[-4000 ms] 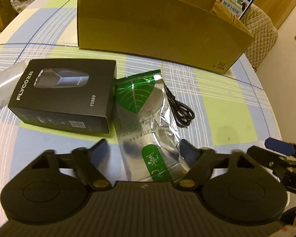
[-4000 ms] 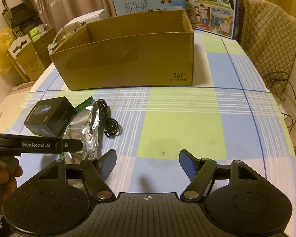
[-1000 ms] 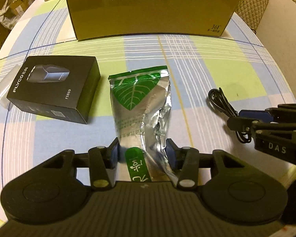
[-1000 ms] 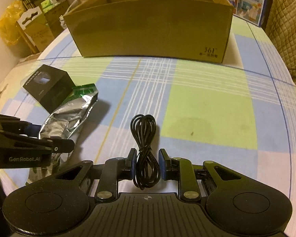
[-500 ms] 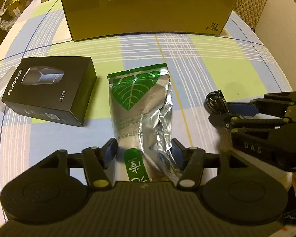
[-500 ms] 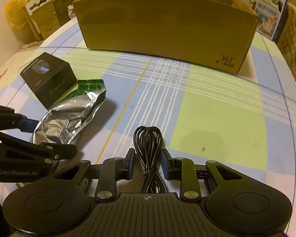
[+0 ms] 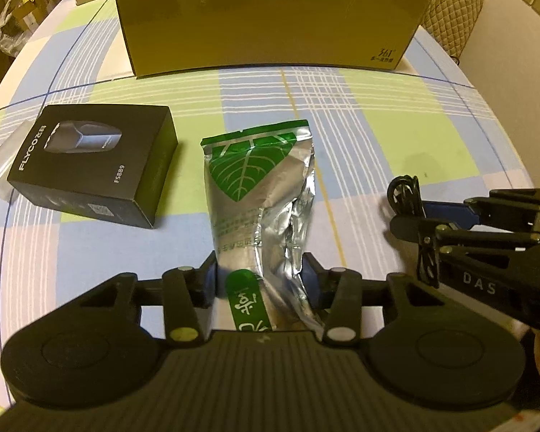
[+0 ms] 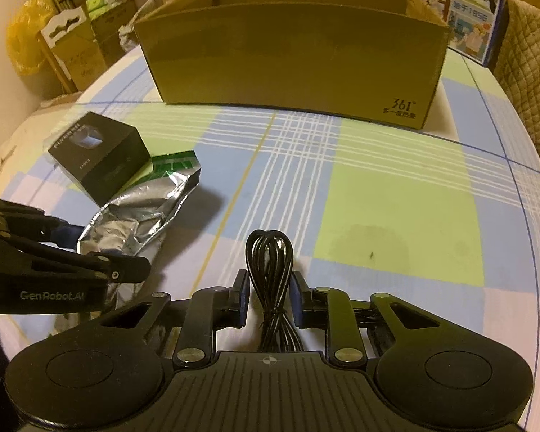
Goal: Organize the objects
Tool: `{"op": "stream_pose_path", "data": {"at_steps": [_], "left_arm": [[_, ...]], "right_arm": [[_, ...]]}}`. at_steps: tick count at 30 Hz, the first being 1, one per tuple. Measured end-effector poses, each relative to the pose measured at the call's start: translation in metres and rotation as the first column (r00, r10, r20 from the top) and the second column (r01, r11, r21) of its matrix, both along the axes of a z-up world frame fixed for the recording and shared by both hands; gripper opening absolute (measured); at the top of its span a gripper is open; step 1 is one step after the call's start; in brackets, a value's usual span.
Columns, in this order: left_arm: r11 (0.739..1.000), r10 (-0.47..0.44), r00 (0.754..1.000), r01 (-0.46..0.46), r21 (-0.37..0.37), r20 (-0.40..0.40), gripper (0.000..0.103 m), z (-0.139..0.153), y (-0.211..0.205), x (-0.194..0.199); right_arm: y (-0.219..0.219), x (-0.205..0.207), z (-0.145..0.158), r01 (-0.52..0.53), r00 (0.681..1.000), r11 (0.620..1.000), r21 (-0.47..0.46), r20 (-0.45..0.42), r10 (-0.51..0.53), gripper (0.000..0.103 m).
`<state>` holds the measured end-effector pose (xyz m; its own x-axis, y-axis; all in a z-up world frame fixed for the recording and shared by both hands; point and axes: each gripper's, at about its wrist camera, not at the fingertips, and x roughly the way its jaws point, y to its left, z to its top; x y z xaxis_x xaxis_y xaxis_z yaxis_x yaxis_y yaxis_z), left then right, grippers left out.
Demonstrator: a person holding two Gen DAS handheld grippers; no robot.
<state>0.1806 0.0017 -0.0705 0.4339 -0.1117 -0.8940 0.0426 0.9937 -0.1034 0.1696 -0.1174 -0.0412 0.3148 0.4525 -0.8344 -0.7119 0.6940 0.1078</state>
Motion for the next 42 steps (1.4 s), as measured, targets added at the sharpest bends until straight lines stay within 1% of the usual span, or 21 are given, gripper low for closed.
{"op": "stream_pose_path", "data": {"at_steps": [12,21,33,42], "left_arm": [[1.000,0.005,0.997,-0.003,-0.030,0.073,0.041,0.038,-0.005,-0.024],[0.999,-0.002,0.993,0.008,-0.051,0.122,0.041,0.063,-0.009,-0.039],[0.997,-0.006,0.987,0.017,-0.070,0.163,0.041,0.085,-0.014,-0.056],[0.997,-0.005,0.984,0.018,-0.071,0.176,0.041,0.093,-0.015,-0.062]], "right_arm": [[-0.024,-0.017,0.034,0.066,0.998,0.997,0.046,0.017,-0.067,0.019],[-0.036,-0.030,0.057,0.083,0.995,0.994,0.077,0.045,-0.086,0.019],[-0.044,-0.044,0.081,0.084,0.992,0.991,0.102,0.085,-0.093,0.019],[-0.048,-0.048,0.087,0.085,0.991,0.990,0.108,0.094,-0.096,0.019]]}}
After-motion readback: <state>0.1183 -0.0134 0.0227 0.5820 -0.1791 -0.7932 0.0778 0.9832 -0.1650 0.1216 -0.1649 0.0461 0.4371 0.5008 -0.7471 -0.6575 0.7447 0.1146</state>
